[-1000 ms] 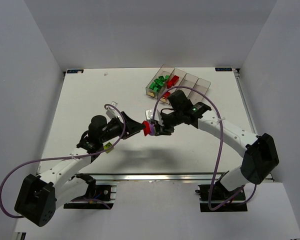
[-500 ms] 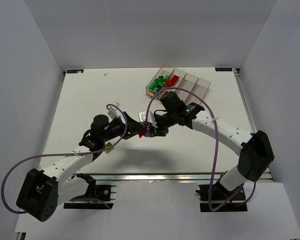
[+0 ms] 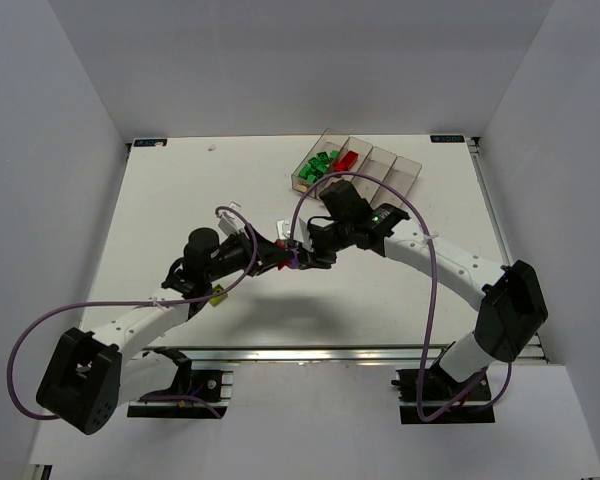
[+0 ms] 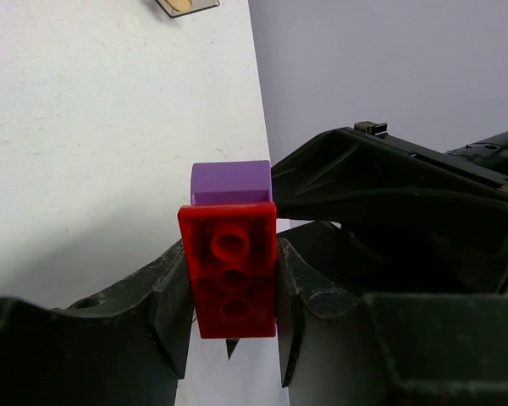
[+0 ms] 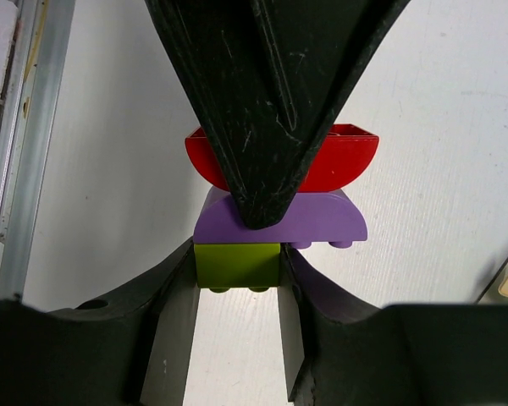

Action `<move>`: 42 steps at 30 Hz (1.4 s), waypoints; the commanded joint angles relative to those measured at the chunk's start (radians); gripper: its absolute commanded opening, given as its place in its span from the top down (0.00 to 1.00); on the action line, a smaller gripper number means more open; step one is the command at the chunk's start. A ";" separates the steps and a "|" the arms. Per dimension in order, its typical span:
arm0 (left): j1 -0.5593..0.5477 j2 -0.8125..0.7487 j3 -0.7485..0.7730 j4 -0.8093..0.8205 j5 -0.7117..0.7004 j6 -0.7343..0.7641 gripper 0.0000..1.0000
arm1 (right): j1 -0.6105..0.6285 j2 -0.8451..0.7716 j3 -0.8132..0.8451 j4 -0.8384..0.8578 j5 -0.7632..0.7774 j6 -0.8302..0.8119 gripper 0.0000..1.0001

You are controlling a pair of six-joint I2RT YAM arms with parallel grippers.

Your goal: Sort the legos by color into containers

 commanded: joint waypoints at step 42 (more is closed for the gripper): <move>0.064 -0.138 0.033 -0.215 -0.018 0.132 1.00 | -0.416 0.101 0.057 0.141 0.036 0.244 1.00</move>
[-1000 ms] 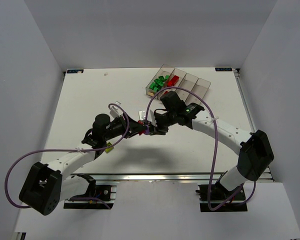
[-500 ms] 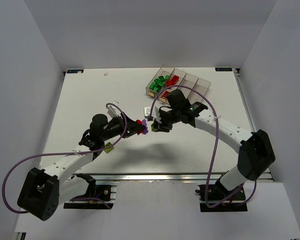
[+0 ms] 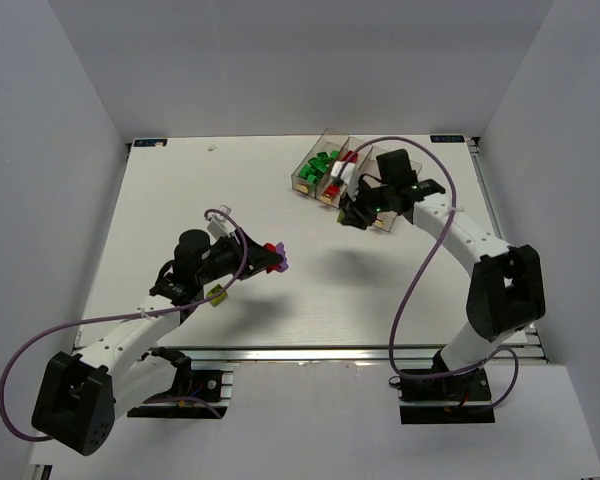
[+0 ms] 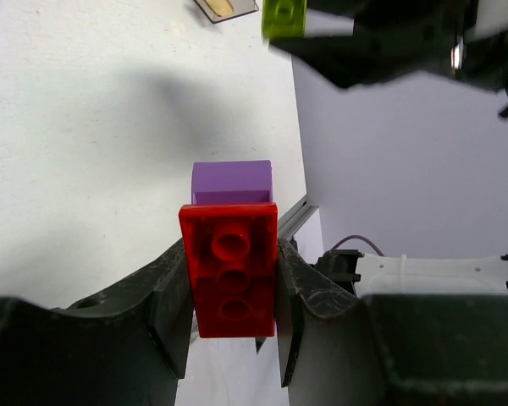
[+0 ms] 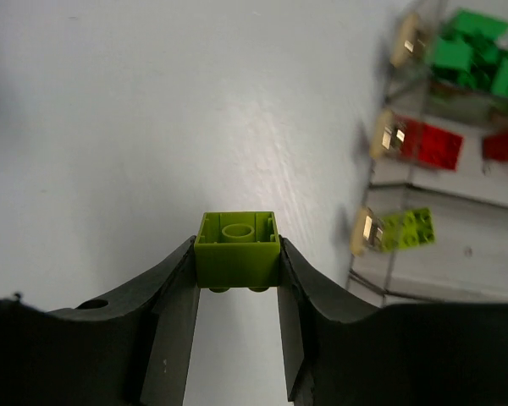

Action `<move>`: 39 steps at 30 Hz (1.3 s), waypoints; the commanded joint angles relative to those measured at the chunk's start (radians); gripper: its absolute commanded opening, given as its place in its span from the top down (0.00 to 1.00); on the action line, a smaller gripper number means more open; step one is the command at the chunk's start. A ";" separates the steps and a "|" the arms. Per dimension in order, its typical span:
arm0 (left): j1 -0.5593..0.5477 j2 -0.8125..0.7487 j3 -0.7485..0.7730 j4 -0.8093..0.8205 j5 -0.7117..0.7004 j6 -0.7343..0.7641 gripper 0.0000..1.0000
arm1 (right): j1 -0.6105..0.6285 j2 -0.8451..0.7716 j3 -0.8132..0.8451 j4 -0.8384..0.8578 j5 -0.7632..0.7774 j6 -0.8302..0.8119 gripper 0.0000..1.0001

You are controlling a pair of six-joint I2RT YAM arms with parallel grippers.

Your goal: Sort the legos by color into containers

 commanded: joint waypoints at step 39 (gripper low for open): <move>0.011 -0.038 0.079 -0.091 -0.014 0.083 1.00 | -0.236 0.413 0.400 0.151 0.133 0.380 0.44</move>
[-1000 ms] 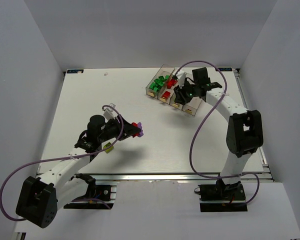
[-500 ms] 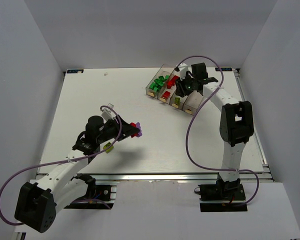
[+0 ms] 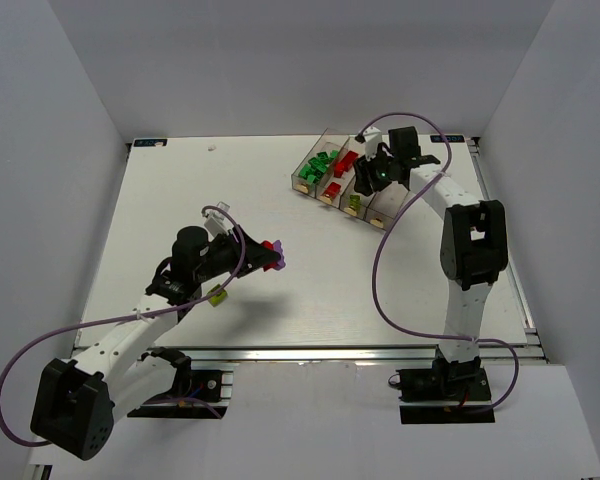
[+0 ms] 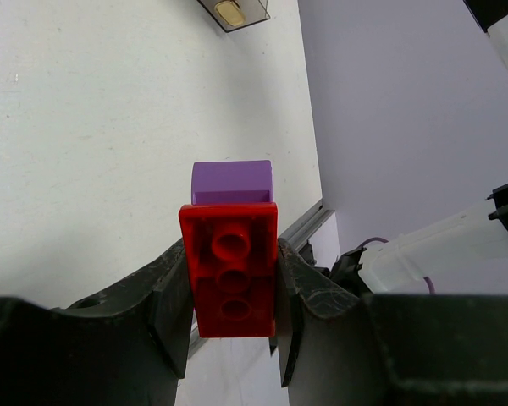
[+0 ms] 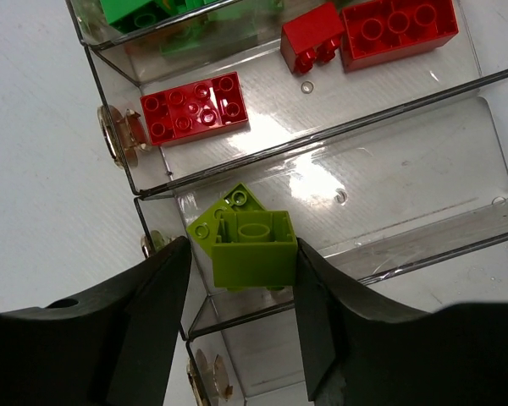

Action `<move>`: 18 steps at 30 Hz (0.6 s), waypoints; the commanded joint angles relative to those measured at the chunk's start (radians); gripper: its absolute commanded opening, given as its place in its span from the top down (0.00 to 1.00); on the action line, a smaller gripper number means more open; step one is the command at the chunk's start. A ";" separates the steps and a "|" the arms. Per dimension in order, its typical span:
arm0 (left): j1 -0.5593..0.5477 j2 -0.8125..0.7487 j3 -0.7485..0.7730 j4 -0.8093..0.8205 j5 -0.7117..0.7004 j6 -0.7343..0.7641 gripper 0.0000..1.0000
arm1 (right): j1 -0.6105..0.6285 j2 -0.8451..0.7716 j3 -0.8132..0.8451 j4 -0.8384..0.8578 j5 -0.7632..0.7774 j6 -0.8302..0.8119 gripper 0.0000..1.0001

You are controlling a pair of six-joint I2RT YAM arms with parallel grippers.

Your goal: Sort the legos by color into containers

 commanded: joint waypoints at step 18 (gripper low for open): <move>0.004 -0.043 0.030 0.019 0.027 0.057 0.99 | -0.025 -0.213 -0.013 -0.143 -0.489 -0.196 0.11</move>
